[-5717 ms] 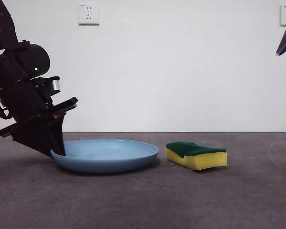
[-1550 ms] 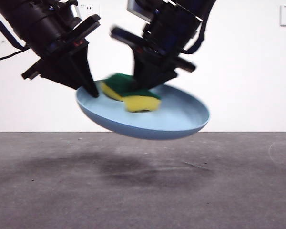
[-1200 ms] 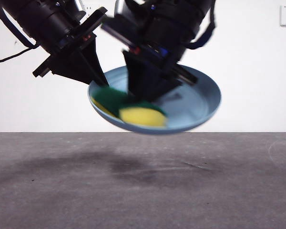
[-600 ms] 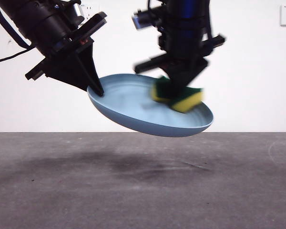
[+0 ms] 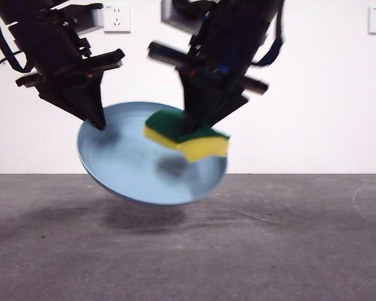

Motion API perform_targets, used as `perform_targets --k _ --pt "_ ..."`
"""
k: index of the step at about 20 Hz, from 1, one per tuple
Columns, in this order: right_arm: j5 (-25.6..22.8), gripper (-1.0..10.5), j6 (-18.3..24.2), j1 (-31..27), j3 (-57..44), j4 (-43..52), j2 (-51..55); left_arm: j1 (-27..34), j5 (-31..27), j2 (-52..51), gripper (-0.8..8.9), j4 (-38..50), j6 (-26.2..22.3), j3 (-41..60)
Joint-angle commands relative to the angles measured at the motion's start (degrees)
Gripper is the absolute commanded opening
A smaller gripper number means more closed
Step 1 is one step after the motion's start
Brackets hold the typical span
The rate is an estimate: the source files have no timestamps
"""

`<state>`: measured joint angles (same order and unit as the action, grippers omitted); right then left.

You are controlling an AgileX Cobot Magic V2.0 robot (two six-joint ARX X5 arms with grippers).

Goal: Pick up the plate,pick up the cloth,clean the plate with the cloth

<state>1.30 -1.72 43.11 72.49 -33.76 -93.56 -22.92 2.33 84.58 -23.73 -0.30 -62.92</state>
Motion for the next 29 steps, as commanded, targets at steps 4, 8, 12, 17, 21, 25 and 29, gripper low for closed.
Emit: perform_targets --k 4,8,12,17,21,25,29 --pt "-1.92 -0.1 -1.90 0.02 -0.52 -3.74 7.50 3.78 0.96 7.96 -0.08 2.47 -1.51 -0.15" --pt "-7.63 -0.1 -1.92 0.02 -0.52 -4.04 12.15 4.81 0.72 13.40 -0.03 2.67 -3.32 -0.15" --pt "-17.75 -0.1 -1.90 -0.04 -0.52 -4.15 16.79 5.42 0.76 16.65 0.06 2.47 -4.31 -0.15" --pt "-25.40 -0.1 -2.32 -2.23 -0.55 -3.96 17.11 5.38 0.83 16.48 4.22 3.78 -4.20 -0.15" --pt "-25.20 -0.1 -4.57 -5.95 -0.55 -0.87 15.34 5.27 4.39 12.92 4.17 3.30 -3.54 -0.17" --pt "-11.67 0.0 -6.43 -11.91 -0.55 4.26 10.01 5.27 10.27 3.45 4.16 0.66 -0.13 -0.17" --pt "-2.45 0.0 -7.67 -16.26 -0.55 4.87 0.66 5.27 16.65 -9.05 4.09 -3.10 0.55 -0.17"
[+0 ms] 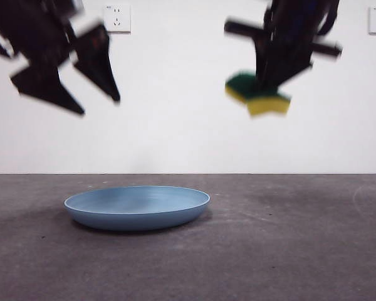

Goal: Pick up the plate,pick up the cloth,clean the plate with the cloth

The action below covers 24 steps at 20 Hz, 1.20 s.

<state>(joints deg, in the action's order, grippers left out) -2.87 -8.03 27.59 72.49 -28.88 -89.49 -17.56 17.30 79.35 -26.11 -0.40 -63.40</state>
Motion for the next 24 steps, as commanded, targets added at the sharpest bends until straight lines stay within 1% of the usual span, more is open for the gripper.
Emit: perform_targets --k 1,4,5,7,9,10,11,12,15,20,22,23,24 --pt "2.89 0.0 -1.42 -1.36 -0.55 -0.04 -5.27 -0.09 2.71 -6.60 4.09 -1.40 0.66 0.31" --pt "10.43 0.1 -1.40 -2.62 -0.55 -0.42 -11.63 -0.13 2.93 -14.45 4.09 -4.00 0.66 0.31" --pt "12.02 0.1 -1.40 -2.80 -0.55 -1.03 -12.85 -0.13 2.91 -16.06 4.09 -4.70 0.66 0.31" --pt "11.96 0.2 -1.40 -2.82 -0.55 -3.08 -14.69 -0.13 2.67 -18.60 4.09 -6.27 0.63 0.31" --pt "11.93 2.0 -1.49 -2.78 -0.55 -5.01 -15.28 -0.13 2.51 -19.21 4.09 -7.17 0.63 0.31" --pt "11.91 3.3 -1.57 -2.80 -0.55 -5.57 -15.28 -0.13 2.36 -19.19 4.09 -7.76 0.63 0.31" --pt "11.87 4.2 -1.60 -2.80 -0.52 -5.97 -15.28 -0.13 2.34 -19.10 4.09 -8.17 0.63 0.31" --pt "11.52 4.6 -1.60 -2.80 -0.52 -6.45 -15.26 -0.13 2.29 -19.10 4.09 -8.41 0.63 0.31" --pt "9.97 4.7 -1.57 -2.84 -0.52 -7.04 -15.23 -0.13 2.29 -19.10 4.09 -8.70 0.63 0.31" --pt "10.05 4.7 -1.57 -2.80 -0.52 -7.63 -13.35 -0.13 1.86 -19.10 4.09 -9.79 0.61 0.31" --pt "10.45 4.7 -1.57 -2.78 -0.52 -7.96 -10.78 -0.13 0.13 -19.10 4.08 -9.46 0.61 0.31" --pt "10.43 4.4 -1.57 -2.75 -0.52 -8.59 -8.52 -0.13 -1.03 -19.10 4.07 -9.31 0.63 0.31" --pt "10.40 3.4 -1.55 -2.73 -0.52 -9.44 -6.27 -0.13 -1.31 -19.10 3.98 -9.22 0.63 0.31"
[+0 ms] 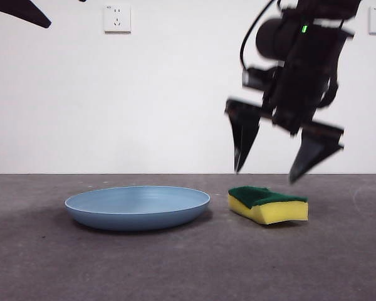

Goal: Pick up the plate,pick up the cloth,clean the plate with the cloth

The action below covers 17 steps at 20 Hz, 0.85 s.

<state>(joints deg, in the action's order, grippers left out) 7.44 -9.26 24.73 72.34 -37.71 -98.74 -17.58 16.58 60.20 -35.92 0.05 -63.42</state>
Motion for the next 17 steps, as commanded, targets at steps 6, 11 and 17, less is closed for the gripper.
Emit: perform_targets --k 6,11,17 --pt "0.09 -0.1 3.21 0.13 -0.37 -4.00 18.51 -0.11 -1.38 -0.26 -0.08 0.09 0.11 0.33" --pt "-0.63 -0.1 5.99 0.24 -0.42 -4.00 31.43 -0.11 -7.08 -6.62 -0.08 -1.90 -0.11 0.35" --pt "-6.51 -0.1 7.85 2.19 -7.08 -3.21 41.48 -0.46 -12.61 -15.52 -0.08 -6.08 -1.75 2.71"
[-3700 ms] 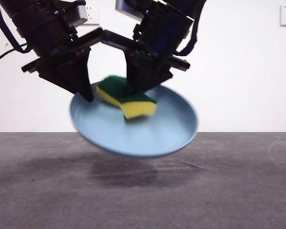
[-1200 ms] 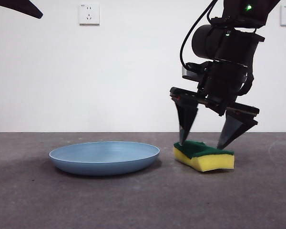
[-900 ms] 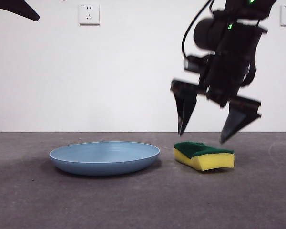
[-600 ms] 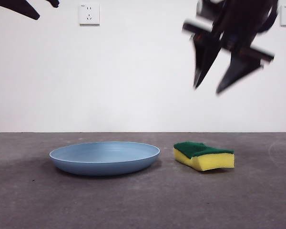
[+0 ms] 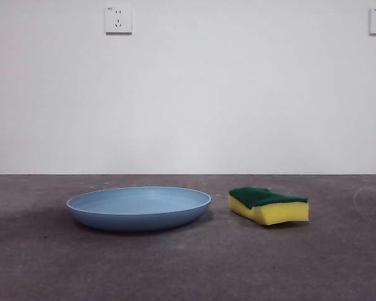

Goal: Pick up the plate,pick up the cloth,clean the plate with the cloth

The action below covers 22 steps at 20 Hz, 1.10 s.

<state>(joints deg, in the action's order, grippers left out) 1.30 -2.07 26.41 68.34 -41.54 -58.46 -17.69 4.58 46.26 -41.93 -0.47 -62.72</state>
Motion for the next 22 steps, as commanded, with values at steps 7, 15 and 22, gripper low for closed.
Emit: perform_targets --k 7,15,22 --pt "-3.26 -0.1 -1.11 2.21 -21.55 10.64 12.76 -0.33 -1.57 -12.72 -0.08 6.93 -0.90 18.14" --pt "-6.03 0.0 -1.73 2.43 -24.39 11.43 14.64 -0.33 -1.14 -16.68 -0.03 11.02 3.72 26.29" --pt "-6.14 0.0 -1.73 2.43 -24.39 11.43 14.64 -0.33 -1.51 -16.44 -0.03 10.56 3.69 26.29"
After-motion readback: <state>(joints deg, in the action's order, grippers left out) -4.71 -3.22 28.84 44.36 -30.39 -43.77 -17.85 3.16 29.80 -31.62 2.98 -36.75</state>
